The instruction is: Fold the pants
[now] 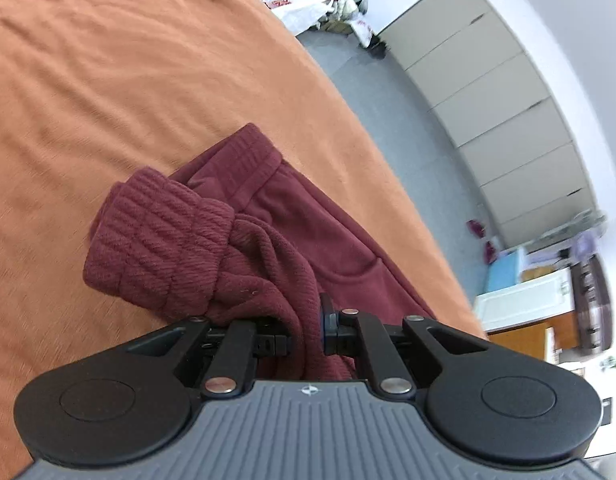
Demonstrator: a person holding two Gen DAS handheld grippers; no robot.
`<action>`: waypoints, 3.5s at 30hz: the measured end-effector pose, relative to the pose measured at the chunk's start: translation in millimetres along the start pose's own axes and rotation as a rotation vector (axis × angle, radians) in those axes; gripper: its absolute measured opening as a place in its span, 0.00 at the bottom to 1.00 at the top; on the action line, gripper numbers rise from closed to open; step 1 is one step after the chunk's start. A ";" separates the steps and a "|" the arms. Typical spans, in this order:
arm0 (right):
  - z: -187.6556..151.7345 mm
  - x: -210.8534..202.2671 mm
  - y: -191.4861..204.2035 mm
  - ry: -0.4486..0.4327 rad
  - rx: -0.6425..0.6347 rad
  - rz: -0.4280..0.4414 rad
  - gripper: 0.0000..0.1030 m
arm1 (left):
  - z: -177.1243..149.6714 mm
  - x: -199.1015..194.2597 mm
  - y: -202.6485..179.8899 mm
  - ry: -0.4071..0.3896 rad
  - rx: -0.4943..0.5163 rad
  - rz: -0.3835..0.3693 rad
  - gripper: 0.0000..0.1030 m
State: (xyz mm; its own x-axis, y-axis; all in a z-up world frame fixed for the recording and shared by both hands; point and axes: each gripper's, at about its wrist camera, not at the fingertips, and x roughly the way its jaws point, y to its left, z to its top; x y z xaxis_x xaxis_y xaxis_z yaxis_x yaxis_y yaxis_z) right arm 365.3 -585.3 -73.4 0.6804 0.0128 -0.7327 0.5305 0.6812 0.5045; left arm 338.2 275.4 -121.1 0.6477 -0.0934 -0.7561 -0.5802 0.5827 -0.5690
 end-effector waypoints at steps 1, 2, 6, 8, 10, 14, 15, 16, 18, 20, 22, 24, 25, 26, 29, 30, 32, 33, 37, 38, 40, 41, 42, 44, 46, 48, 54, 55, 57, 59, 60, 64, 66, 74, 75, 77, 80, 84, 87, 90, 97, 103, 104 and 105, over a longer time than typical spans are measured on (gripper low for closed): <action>4.3 10.0 6.2 0.008 0.008 -0.006 0.02 | 2.4 6.9 -2.7 0.001 -0.006 0.008 0.11; 8.5 20.9 12.4 0.018 0.008 -0.012 0.02 | 6.4 16.1 -8.6 0.002 0.004 0.015 0.11; 20.3 64.8 40.6 0.025 -0.032 -0.040 0.02 | 20.6 49.6 -29.5 0.002 0.055 0.036 0.11; 23.4 83.7 46.7 0.026 -0.019 -0.052 0.02 | 28.3 61.4 -40.5 0.001 0.065 0.035 0.11; 30.3 103.4 49.9 0.040 0.000 -0.062 0.02 | 36.6 75.6 -51.1 0.019 0.049 0.036 0.11; 44.2 142.7 59.3 0.075 0.009 -0.113 0.02 | 47.0 106.8 -67.4 0.089 0.056 0.098 0.11; 44.4 151.2 61.4 0.077 0.002 -0.130 0.02 | 47.5 115.6 -69.6 0.109 0.062 0.118 0.12; 44.1 161.6 65.5 0.087 -0.012 -0.154 0.03 | 47.6 123.0 -70.0 0.123 0.060 0.138 0.12; 41.1 178.6 66.9 0.100 -0.021 -0.198 0.03 | 47.3 138.1 -68.3 0.156 0.058 0.179 0.19; 37.7 194.0 64.2 0.117 -0.015 -0.223 0.08 | 46.8 150.3 -67.2 0.188 0.083 0.186 0.20; 37.1 206.1 56.3 0.125 -0.010 -0.224 0.13 | 46.1 158.3 -64.5 0.218 0.101 0.175 0.21; 36.4 216.7 48.7 0.138 0.001 -0.199 0.26 | 45.3 160.5 -62.2 0.235 0.112 0.150 0.26; 36.1 218.9 44.6 0.144 0.014 -0.174 0.37 | 45.5 158.2 -61.2 0.238 0.114 0.130 0.29; 36.0 217.6 42.0 0.140 0.027 -0.146 0.43 | 44.6 153.2 -58.9 0.237 0.111 0.104 0.36; 40.4 206.7 42.0 0.144 0.047 -0.097 0.66 | 47.5 131.0 -59.2 0.223 0.108 0.005 0.65; 44.4 199.2 43.4 0.143 0.034 -0.104 0.68 | 46.6 120.6 -59.0 0.232 0.106 -0.033 0.83; 57.5 183.6 45.1 0.160 0.025 -0.091 0.69 | 49.6 100.9 -57.1 0.248 0.128 -0.050 0.98; 66.6 174.7 44.1 0.168 0.041 -0.078 0.73 | 50.6 86.5 -57.1 0.242 0.150 -0.039 0.98; 103.8 123.1 36.3 0.128 0.150 0.000 0.75 | 46.6 34.3 -43.3 0.164 0.218 -0.009 0.99; 107.8 107.5 34.6 0.101 0.162 0.021 0.77 | 39.8 22.7 -34.6 0.157 0.235 -0.008 0.99; 105.0 79.0 32.6 0.074 0.113 0.058 0.79 | 26.9 11.5 -13.8 0.165 0.239 0.009 0.99; 99.3 68.7 31.8 0.070 0.055 0.049 0.79 | 17.0 9.5 -0.2 0.175 0.216 0.016 0.99; 88.3 57.9 28.5 0.056 -0.017 -0.003 0.79 | 8.8 8.2 13.7 0.177 0.176 0.018 0.99; 64.6 44.4 10.0 0.030 -0.072 -0.109 0.80 | -9.5 8.4 39.5 0.167 0.066 -0.049 0.99; 35.4 42.1 -20.6 0.046 -0.041 -0.087 0.79 | -25.6 25.6 60.9 0.174 -0.074 -0.135 0.99; 7.5 50.8 -53.8 0.095 0.043 -0.060 0.77 | -30.8 49.8 74.6 0.189 -0.187 -0.175 0.99; -46.0 81.6 -117.9 0.087 0.329 0.108 0.76 | -41.4 77.0 85.7 -0.002 -0.356 -0.341 0.99; -51.1 87.2 -124.1 0.066 0.378 0.124 0.76 | -42.6 85.4 83.9 -0.002 -0.364 -0.320 0.99; -58.0 102.2 -131.2 0.043 0.443 0.125 0.79 | -42.4 96.3 79.8 -0.013 -0.335 -0.327 0.99; -56.6 112.6 -127.7 0.012 0.434 0.140 0.86 | -38.3 103.1 71.2 -0.018 -0.308 -0.329 1.00; -52.7 116.7 -122.7 -0.005 0.412 0.150 0.88 | -35.5 109.1 62.5 -0.014 -0.289 -0.324 1.00; -38.6 133.1 -92.0 -0.035 0.290 0.127 0.62 | -28.5 117.4 43.5 -0.012 -0.195 -0.261 1.00; -31.1 141.4 -85.0 -0.035 0.273 0.116 0.56 | -28.5 119.0 31.5 -0.016 -0.152 -0.232 1.00; -41.8 132.7 -101.3 -0.049 0.453 0.283 0.76 | -37.1 96.4 51.1 -0.025 -0.248 -0.317 0.95; -39.4 135.4 -99.7 -0.034 0.444 0.270 0.76 | -37.2 94.0 56.2 -0.031 -0.278 -0.340 0.95; -40.0 132.7 -98.4 -0.051 0.461 0.293 0.80 | -36.4 93.6 57.2 -0.025 -0.266 -0.346 0.95; -40.7 134.2 -86.8 -0.068 0.438 0.295 0.87 | -30.7 96.7 39.8 -0.012 -0.160 -0.288 0.95; -39.0 154.1 -64.7 -0.035 0.327 0.122 0.21 | -28.7 100.7 17.6 -0.035 -0.094 -0.175 0.58; -45.1 153.3 -62.3 -0.076 0.294 0.137 0.18 | -26.7 102.5 14.8 -0.033 -0.093 -0.182 0.30; -46.9 145.5 -67.2 -0.110 0.318 0.177 0.16 | -23.3 99.8 11.2 -0.053 -0.100 -0.217 0.25; -39.7 111.1 -54.6 -0.142 0.293 0.231 0.16 | -34.3 65.3 0.4 -0.122 -0.079 -0.254 0.22; -27.1 82.5 -45.4 -0.138 0.290 0.266 0.15 | -39.1 45.3 -3.6 -0.107 -0.133 -0.263 0.21; -27.5 75.8 -46.4 -0.134 0.296 0.278 0.15 | -39.1 43.1 -5.8 -0.109 -0.126 -0.267 0.20; -26.8 68.2 -47.0 -0.130 0.298 0.290 0.15 | -42.0 36.1 -6.1 -0.107 -0.122 -0.269 0.20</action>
State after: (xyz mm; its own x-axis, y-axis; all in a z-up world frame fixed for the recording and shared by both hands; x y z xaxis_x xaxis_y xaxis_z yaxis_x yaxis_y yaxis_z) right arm 373.2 -596.8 -159.3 0.8706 0.0671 -0.4875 0.4182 0.4213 0.8048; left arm 344.3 234.5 -158.5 0.8306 -0.1416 -0.5386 -0.4318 0.4470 -0.7834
